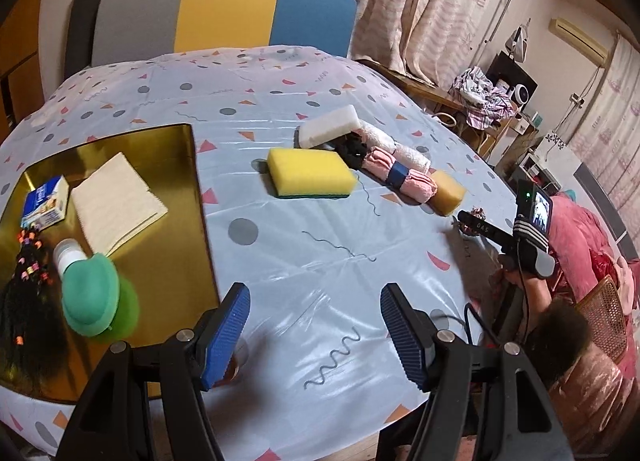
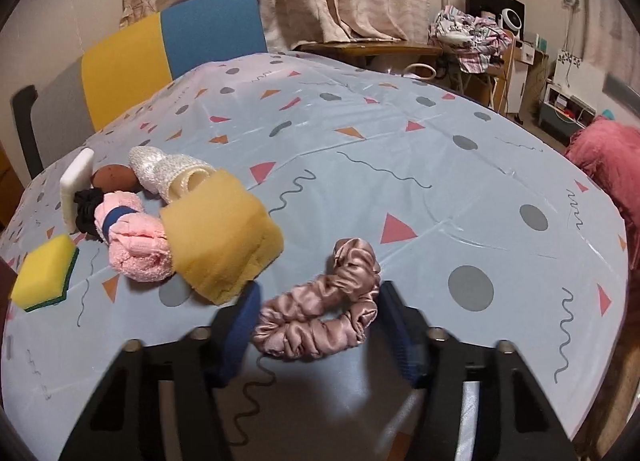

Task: Organize rigid objects
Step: 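Grasp the pink satin scrunchie with the right gripper while the left gripper approaches the yellow sponge, then close the left gripper on the yellow sponge and lift it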

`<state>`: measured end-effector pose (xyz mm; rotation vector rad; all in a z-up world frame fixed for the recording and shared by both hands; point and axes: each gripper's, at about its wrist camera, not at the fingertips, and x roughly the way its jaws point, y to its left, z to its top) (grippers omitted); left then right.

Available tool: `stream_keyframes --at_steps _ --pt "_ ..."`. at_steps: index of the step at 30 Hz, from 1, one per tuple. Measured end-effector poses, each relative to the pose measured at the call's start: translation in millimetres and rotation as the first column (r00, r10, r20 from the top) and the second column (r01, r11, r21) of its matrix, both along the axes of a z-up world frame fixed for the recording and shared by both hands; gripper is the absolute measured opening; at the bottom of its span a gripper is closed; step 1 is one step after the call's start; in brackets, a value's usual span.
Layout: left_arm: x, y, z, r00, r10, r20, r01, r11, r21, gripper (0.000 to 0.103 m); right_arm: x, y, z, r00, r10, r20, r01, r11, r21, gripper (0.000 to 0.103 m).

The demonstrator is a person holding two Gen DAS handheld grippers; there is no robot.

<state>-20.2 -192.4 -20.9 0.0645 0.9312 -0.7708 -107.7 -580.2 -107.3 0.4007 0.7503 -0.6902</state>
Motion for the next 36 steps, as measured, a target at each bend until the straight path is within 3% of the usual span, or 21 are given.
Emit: stream_keyframes --at_steps 2,7,13,16,22,25,27,32,36 --pt "4 -7 0 1.0 -0.003 -0.009 0.003 1.0 0.003 0.069 -2 1 -1 1.0 0.004 0.019 -0.004 1.0 0.002 0.04" --pt "12 -31 4 1.0 -0.015 -0.009 0.015 1.0 0.0 0.069 -9 0 -3 0.996 0.021 0.082 -0.023 1.0 0.02 0.028" --pt "35 -66 2 0.999 -0.005 -0.049 0.005 1.0 0.009 0.071 -11 1 -5 0.994 0.026 0.105 -0.029 0.999 0.027 0.026" --pt "53 -84 -3 0.998 0.033 -0.054 -0.031 0.999 0.029 0.079 -9 3 -6 0.996 0.024 0.088 -0.025 1.0 0.011 0.026" --pt "92 -121 -23 0.995 0.102 -0.007 -0.1 0.981 0.164 0.083 -9 3 -8 0.995 0.024 0.093 -0.024 1.0 0.007 0.026" --pt "106 -136 -30 0.996 0.089 -0.005 -0.087 0.982 0.166 0.09 -10 2 -8 0.995 0.023 0.099 -0.025 1.0 0.01 0.026" --pt "112 -146 -32 0.998 0.056 0.011 -0.057 0.989 0.138 0.103 -10 2 -8 0.994 0.023 0.105 -0.024 1.0 0.013 0.026" --pt "122 -169 -43 0.995 0.019 0.096 -0.038 0.977 0.208 0.103 -12 0 -9 0.993 0.024 0.119 -0.027 0.999 0.024 0.026" --pt "131 -176 -57 0.996 0.019 0.086 -0.04 0.968 0.249 0.103 -12 -1 -10 0.992 0.025 0.127 -0.029 0.999 0.03 0.026"
